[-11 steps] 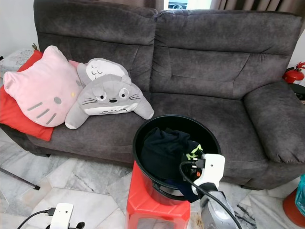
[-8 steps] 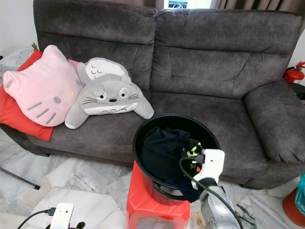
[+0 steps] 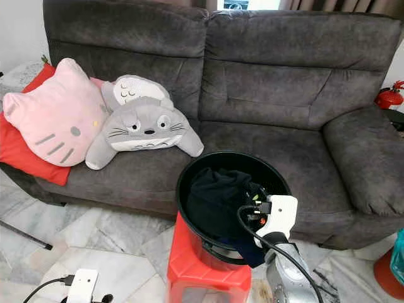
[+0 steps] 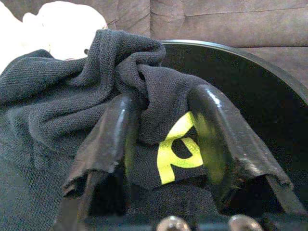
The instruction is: Hang hanger
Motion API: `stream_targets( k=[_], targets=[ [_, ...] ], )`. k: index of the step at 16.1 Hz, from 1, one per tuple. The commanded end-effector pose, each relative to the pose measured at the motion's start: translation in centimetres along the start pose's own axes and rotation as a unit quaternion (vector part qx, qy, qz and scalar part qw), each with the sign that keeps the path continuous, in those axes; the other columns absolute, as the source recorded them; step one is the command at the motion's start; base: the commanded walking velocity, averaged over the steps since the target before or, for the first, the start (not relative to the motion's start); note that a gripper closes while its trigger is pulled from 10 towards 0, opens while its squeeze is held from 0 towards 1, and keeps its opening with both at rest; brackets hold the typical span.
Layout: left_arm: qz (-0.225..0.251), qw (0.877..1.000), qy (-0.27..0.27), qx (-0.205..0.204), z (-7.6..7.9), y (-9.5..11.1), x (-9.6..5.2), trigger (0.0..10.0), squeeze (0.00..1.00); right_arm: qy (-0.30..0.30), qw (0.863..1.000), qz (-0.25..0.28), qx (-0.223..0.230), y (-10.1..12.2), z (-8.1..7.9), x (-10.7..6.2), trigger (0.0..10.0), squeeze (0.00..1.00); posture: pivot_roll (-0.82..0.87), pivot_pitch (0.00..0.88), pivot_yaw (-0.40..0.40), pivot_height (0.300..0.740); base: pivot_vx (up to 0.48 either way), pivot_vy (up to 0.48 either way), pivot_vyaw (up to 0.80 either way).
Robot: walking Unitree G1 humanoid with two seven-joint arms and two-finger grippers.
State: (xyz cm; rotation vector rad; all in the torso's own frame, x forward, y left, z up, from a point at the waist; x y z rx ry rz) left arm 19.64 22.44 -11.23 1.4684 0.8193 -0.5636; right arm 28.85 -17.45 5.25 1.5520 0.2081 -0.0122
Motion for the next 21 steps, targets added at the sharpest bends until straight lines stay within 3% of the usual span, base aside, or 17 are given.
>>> stream_targets(
  k=[1,8,11,21],
  targets=[
    [-0.012,1.0,-0.003,0.012,0.0,-0.7,-0.1,10.0,0.0,0.0,1.0,0.004,0.0,0.2,-0.1,0.3,0.0,0.0,-0.12,0.0,-0.017,0.74,0.0,0.0,0.0],
    [-0.019,1.0,-0.001,0.016,-0.2,-0.9,-0.2,10.0,0.0,0.007,1.0,0.017,-0.009,1.0,-0.4,0.5,0.0,0.0,-0.12,0.0,-0.017,0.74,0.0,0.0,0.0],
    [-0.023,1.0,-0.001,0.017,-0.2,-1.1,-0.2,10.0,0.0,0.012,0.999,0.039,-0.019,2.4,-0.5,0.8,0.0,0.0,-0.12,0.0,-0.017,0.74,0.0,0.0,0.0],
    [-0.025,1.0,0.002,0.017,-0.3,-1.1,-0.2,10.0,0.0,0.04,0.987,0.15,-0.052,10.0,-1.1,3.1,0.0,0.0,-0.13,0.0,-0.012,0.74,0.0,0.0,0.0]
  ],
)
Point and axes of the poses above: a point about 5 cm out from each wrist's last joint towards the gripper, its own x axis pointing out of the wrist towards the gripper, its own y axis along the axis of the wrist's last joint, z = x × y, the point moved 4 cm from there along x, pointing out of the wrist towards the gripper, and after that the axes turned 11 degrees about -x, right-handed, at the moved point
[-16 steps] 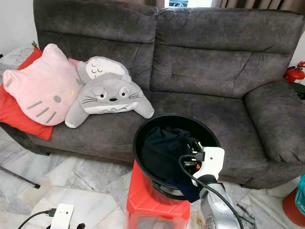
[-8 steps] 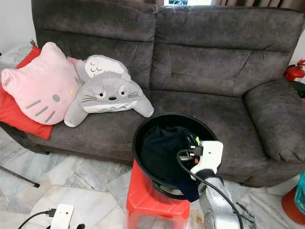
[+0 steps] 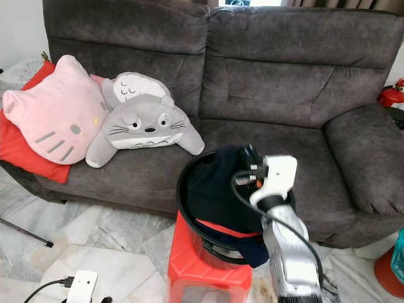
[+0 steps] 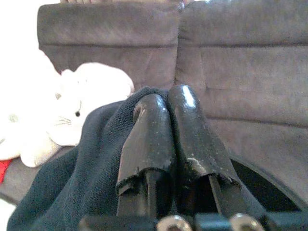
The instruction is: Hang hanger
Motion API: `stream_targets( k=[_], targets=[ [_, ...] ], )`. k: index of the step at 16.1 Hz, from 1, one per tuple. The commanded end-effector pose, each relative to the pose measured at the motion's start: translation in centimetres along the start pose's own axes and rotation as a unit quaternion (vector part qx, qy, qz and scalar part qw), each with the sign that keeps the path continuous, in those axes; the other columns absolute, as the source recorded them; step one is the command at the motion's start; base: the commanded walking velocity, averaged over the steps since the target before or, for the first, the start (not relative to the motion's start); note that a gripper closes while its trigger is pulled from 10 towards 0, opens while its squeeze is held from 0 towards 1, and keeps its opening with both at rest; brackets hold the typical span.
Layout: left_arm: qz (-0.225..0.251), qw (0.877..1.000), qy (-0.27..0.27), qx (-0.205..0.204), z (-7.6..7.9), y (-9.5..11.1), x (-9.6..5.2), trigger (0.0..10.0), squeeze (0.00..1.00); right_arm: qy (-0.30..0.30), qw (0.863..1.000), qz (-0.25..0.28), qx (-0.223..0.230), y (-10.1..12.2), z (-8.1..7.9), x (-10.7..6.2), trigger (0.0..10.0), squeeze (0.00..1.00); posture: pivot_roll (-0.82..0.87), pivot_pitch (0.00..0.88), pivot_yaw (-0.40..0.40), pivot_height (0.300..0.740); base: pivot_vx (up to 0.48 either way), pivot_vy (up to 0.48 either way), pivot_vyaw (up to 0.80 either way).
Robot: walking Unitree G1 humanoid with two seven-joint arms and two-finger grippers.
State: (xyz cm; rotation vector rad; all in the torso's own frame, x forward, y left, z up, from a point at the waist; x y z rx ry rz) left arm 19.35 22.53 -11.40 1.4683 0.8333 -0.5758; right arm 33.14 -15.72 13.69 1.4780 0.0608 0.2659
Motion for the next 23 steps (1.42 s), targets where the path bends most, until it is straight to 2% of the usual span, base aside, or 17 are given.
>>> stream_targets(
  k=[1,3,4,7,10,12,13,15,18,21,23],
  targets=[
    [-0.017,1.0,0.001,0.014,-0.2,-0.8,-0.1,10.0,0.0,0.007,1.0,0.025,-0.009,1.5,0.2,0.8,0.0,0.0,-0.13,0.0,-0.012,0.74,0.0,0.0,0.0],
    [-0.016,1.0,0.001,0.014,-0.2,-0.7,-0.1,10.0,0.0,0.012,0.999,0.031,-0.019,1.9,0.4,1.6,0.0,0.0,-0.13,0.0,-0.009,0.74,0.0,0.0,0.0],
    [-0.016,1.0,0.001,0.014,-0.2,-0.7,-0.1,10.0,0.0,0.008,0.999,0.032,-0.026,2.1,1.1,2.5,0.0,0.0,-0.13,0.0,-0.009,0.74,0.0,0.0,0.0],
    [-0.016,1.0,0.002,0.015,-0.1,-0.7,-0.1,10.0,0.0,0.02,0.998,0.036,-0.044,2.8,1.5,4.4,0.0,0.0,-0.13,0.0,-0.008,0.74,0.0,0.0,0.0],
    [-0.015,1.0,0.004,0.015,-0.2,-0.6,-0.1,10.0,0.0,0.06,0.995,0.054,-0.052,3.8,0.3,6.1,0.0,0.0,-0.12,0.0,-0.006,0.74,0.0,0.0,0.0],
    [-0.014,1.0,0.005,0.015,-0.3,-0.6,-0.1,10.0,0.0,0.09,0.993,0.058,-0.052,4.1,-0.6,6.7,0.0,0.0,-0.12,0.0,-0.006,0.74,0.0,0.0,0.0],
    [-0.013,1.0,0.006,0.016,-0.4,-0.5,-0.1,10.0,0.0,0.129,0.988,0.062,-0.059,4.2,-1.8,6.8,0.0,0.0,-0.12,0.0,-0.006,0.74,0.0,0.0,0.0],
    [-0.013,1.0,0.007,0.017,-0.4,-0.4,0.0,10.0,0.0,0.168,0.981,0.068,-0.064,4.3,-2.9,7.0,0.0,0.0,-0.11,0.0,-0.006,0.74,0.0,0.0,0.0],
    [-0.013,1.0,0.005,0.019,-0.4,-0.4,0.0,10.0,0.0,0.211,0.973,0.038,-0.084,2.7,-3.9,6.6,0.0,0.0,-0.11,0.0,-0.005,0.74,0.0,0.0,0.0],
    [-0.016,1.0,0.004,0.021,-0.3,-0.5,0.0,10.0,0.0,0.23,0.969,0.019,-0.09,1.4,-4.2,5.9,0.0,0.0,-0.12,0.0,-0.004,0.74,0.0,0.0,0.0],
    [-0.016,1.0,0.004,0.022,-0.3,-0.5,0.0,10.0,0.0,0.23,0.969,0.029,-0.09,1.7,-3.9,6.3,0.0,0.0,-0.11,0.0,-0.004,0.74,0.0,0.0,0.0]
  ],
)
Point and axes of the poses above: a point about 5 cm out from each wrist's last joint towards the gripper, its own x axis pointing out of the wrist towards the gripper, its own y axis along the axis of the wrist's last joint, z = x × y, the point moved 4 cm from there along x, pointing out of the wrist towards the gripper, and after that the axes turned 11 degrees about -x, right-handed, at the moved point
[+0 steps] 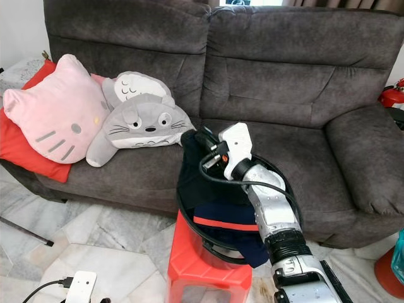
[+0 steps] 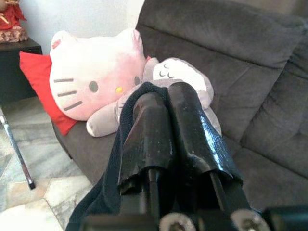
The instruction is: Hang hanger
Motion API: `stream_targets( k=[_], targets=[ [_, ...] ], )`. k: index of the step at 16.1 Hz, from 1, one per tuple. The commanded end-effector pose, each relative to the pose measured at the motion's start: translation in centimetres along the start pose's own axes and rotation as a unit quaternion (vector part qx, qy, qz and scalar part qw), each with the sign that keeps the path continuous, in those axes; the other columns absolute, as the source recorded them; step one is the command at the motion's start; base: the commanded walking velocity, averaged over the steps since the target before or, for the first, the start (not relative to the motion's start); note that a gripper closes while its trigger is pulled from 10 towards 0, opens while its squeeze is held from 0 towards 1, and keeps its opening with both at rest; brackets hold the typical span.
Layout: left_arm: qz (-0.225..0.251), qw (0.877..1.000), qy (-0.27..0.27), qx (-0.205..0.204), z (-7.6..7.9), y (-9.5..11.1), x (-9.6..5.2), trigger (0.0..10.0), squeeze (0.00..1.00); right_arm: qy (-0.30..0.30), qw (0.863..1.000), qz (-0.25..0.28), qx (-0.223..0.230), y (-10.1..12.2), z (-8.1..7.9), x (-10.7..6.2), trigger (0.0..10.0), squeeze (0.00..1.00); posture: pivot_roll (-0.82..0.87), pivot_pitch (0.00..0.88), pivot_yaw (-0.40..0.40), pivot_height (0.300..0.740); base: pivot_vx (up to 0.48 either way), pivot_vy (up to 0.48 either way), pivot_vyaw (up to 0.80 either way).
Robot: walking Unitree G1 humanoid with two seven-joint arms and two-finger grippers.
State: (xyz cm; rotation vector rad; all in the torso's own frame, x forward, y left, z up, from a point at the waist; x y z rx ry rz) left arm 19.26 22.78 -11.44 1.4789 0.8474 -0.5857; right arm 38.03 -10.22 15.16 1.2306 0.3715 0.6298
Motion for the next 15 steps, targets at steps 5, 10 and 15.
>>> stream_targets(
  k=[5,10,15],
  targets=[
    [-0.008,1.0,0.003,0.016,-0.2,-0.4,-0.1,10.0,0.0,0.019,0.998,0.05,-0.026,3.8,0.7,2.9,0.0,0.0,-0.11,0.0,-0.003,0.74,0.0,0.0,0.0],
    [-0.006,1.0,0.003,0.016,-0.2,-0.2,0.0,10.0,0.0,0.086,0.994,0.064,-0.032,4.9,-1.2,4.4,0.0,0.0,-0.1,0.0,-0.007,0.74,0.0,0.0,0.0],
    [-0.008,1.0,0.004,0.018,-0.2,-0.4,-0.1,10.0,0.0,0.204,0.975,0.08,-0.024,5.1,-4.6,3.9,0.0,0.0,-0.11,0.0,-0.007,0.74,0.0,0.0,0.0]
  ],
)
Point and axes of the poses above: a point about 5 cm out from each wrist's last joint towards the gripper, its own x axis pointing out of the wrist towards the gripper, its own y axis along the axis of the wrist's last joint, z = x × y, the point moved 4 cm from there along x, pointing out of the wrist towards the gripper, and after that the axes turned 11 degrees about -x, right-handed, at the moved point
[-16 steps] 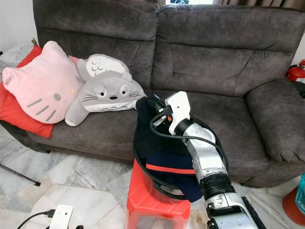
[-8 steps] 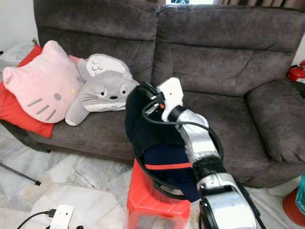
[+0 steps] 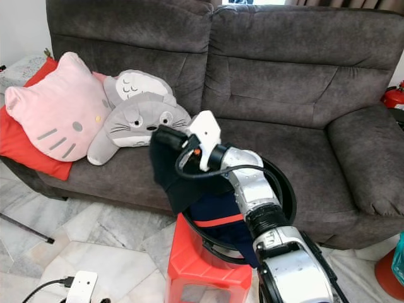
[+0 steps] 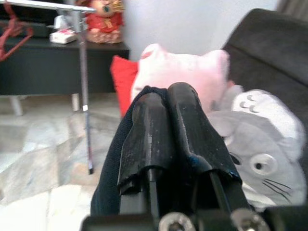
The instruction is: Hang hanger
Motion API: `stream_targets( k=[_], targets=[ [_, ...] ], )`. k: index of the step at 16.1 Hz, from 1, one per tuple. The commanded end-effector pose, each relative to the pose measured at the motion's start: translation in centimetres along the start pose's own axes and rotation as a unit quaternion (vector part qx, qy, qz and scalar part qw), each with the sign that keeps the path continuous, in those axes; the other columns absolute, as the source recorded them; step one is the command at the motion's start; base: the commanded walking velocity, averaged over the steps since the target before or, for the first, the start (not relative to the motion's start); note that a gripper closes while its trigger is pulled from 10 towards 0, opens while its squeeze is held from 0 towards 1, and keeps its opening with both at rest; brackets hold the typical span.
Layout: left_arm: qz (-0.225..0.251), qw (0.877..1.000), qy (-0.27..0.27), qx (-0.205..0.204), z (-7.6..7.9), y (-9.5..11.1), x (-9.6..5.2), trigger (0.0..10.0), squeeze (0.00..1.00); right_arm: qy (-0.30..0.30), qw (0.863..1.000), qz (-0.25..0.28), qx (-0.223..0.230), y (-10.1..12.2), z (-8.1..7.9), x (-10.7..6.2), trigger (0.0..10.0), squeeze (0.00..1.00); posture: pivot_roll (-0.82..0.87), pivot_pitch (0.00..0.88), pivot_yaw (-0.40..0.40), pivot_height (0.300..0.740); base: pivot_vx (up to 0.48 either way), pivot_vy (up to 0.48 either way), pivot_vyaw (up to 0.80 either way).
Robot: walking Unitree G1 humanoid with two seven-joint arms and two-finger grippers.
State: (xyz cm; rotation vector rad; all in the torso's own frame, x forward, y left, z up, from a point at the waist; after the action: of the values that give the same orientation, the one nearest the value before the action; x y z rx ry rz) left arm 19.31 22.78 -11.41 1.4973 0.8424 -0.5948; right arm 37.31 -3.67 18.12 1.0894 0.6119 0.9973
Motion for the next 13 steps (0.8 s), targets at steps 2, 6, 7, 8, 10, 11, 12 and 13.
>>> stream_targets(
  k=[2,6,7,8,10,11,12,13],
  targets=[
    [-0.01,1.0,0.002,0.009,-0.2,-0.5,-0.1,10.0,0.0,0.022,1.0,0.013,-0.006,0.5,-0.7,0.0,0.0,0.0,-0.11,0.0,-0.006,0.74,0.0,0.0,0.0],
    [-0.014,1.0,-0.003,0.011,0.0,-0.7,-0.1,10.0,0.0,-0.055,0.998,-0.016,0.008,-0.8,0.8,-1.3,10.0,0.0,-0.12,0.0,-0.001,0.74,0.0,0.0,0.0],
    [-0.015,1.0,-0.003,0.011,0.0,-0.8,-0.1,10.0,0.0,-0.073,0.997,-0.023,0.011,-1.2,1.2,-1.6,10.0,0.0,-0.12,0.0,-0.001,0.74,0.0,0.0,0.0],
    [-0.016,1.0,-0.003,0.012,0.0,-0.8,-0.1,10.0,0.0,-0.077,0.997,-0.028,0.013,-1.5,1.2,-1.9,10.0,0.0,-0.12,0.0,-0.001,0.74,0.0,0.0,0.0],
    [-0.017,1.0,-0.004,0.014,-0.1,-0.9,-0.2,10.0,0.0,-0.073,0.996,-0.032,0.026,-2.0,0.5,-2.3,10.0,0.0,-0.12,0.0,0.002,0.74,0.0,0.0,0.0],
    [-0.018,1.0,-0.003,0.014,-0.1,-1.0,-0.2,10.0,0.0,-0.068,0.997,-0.028,0.029,-2.0,0.3,-2.2,10.0,0.62,-0.12,0.0,0.003,0.74,0.0,0.0,0.0],
    [-0.018,1.0,-0.003,0.014,-0.1,-1.0,-0.2,10.0,0.0,-0.067,0.997,-0.026,0.029,-1.9,0.2,-2.1,10.0,1.0,-0.12,0.0,0.001,0.74,0.0,0.0,0.0],
    [-0.019,1.0,-0.003,0.014,-0.1,-1.0,-0.2,10.0,0.0,-0.064,0.997,-0.025,0.032,-1.8,0.2,-2.0,10.0,1.0,-0.12,0.0,0.001,0.74,0.0,0.0,0.0]
  ],
)
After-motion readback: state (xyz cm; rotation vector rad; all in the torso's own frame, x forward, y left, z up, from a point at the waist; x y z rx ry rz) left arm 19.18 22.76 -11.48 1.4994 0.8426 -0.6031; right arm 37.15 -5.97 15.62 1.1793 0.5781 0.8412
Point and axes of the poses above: a point about 5 cm out from each wrist's last joint towards the gripper, its own x axis pointing out of the wrist towards the gripper, its own y axis along the axis of the wrist's last joint, z = x × y, the point moved 4 cm from there along x, pointing out of the wrist towards the gripper, and after that the axes turned 11 degrees about -x, right-handed, at the moved point
